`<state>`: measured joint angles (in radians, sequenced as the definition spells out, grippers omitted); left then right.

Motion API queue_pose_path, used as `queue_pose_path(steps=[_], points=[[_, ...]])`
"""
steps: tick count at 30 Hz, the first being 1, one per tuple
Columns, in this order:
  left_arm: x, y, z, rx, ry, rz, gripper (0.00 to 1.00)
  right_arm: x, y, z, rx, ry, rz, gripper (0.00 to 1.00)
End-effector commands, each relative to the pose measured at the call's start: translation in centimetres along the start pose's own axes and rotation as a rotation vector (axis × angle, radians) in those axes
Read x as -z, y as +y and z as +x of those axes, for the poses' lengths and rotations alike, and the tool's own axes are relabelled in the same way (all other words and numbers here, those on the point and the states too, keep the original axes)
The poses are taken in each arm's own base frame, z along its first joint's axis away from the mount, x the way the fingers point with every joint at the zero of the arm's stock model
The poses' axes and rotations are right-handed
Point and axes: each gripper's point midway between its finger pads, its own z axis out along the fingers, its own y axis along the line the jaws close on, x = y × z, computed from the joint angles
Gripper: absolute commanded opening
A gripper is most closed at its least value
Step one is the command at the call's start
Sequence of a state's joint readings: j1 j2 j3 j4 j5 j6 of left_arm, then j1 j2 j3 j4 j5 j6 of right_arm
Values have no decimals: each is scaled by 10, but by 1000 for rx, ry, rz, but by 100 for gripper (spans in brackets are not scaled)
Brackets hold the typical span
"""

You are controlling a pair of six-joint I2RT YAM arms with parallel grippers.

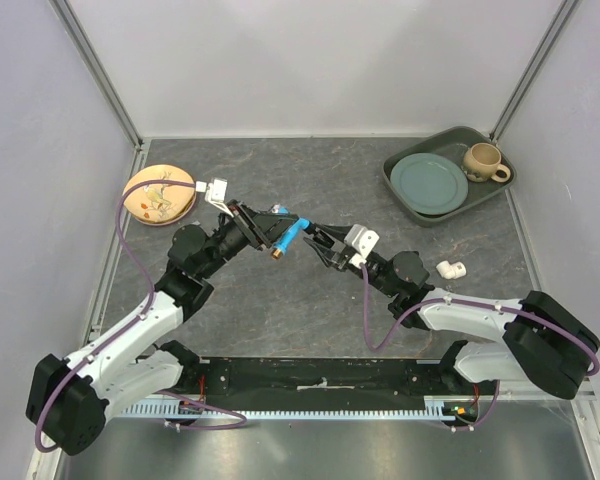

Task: Install the water faucets

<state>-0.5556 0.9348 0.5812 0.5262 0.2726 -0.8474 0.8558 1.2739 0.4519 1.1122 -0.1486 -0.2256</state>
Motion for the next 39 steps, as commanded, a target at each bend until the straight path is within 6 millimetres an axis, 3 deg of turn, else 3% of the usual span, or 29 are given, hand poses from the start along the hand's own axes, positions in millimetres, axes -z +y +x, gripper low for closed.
queue_pose_path(steps=[1, 3, 6, 9, 10, 11, 17, 31, 39], points=[[-2, -25, -13, 16, -31, 101, 2, -9, -7, -27, 15, -91, 26, 47], [-2, -25, -12, 18, -23, 106, 2, -8, -8, -30, 10, -103, 35, 47], [-4, -26, -9, 20, -10, 120, 2, -7, -9, -34, -9, -118, 46, 37], [-4, -29, -9, 7, -6, 138, 2, -6, -8, -40, -58, -140, 44, 14], [-4, -30, -9, -2, -7, 146, 2, -6, -7, -42, -71, -146, 39, 1], [-3, -33, -8, -11, 0, 161, 2, -6, -6, -45, -87, -153, 36, 0], [-4, -45, -4, -124, 38, 244, 2, -4, 6, -64, -256, -183, -41, 0], [14, -82, 3, -325, 66, 510, 2, 9, -4, -118, -785, -323, -199, 0], [23, -94, 7, -411, 78, 591, 2, 10, -1, -127, -1017, -343, -340, 0]])
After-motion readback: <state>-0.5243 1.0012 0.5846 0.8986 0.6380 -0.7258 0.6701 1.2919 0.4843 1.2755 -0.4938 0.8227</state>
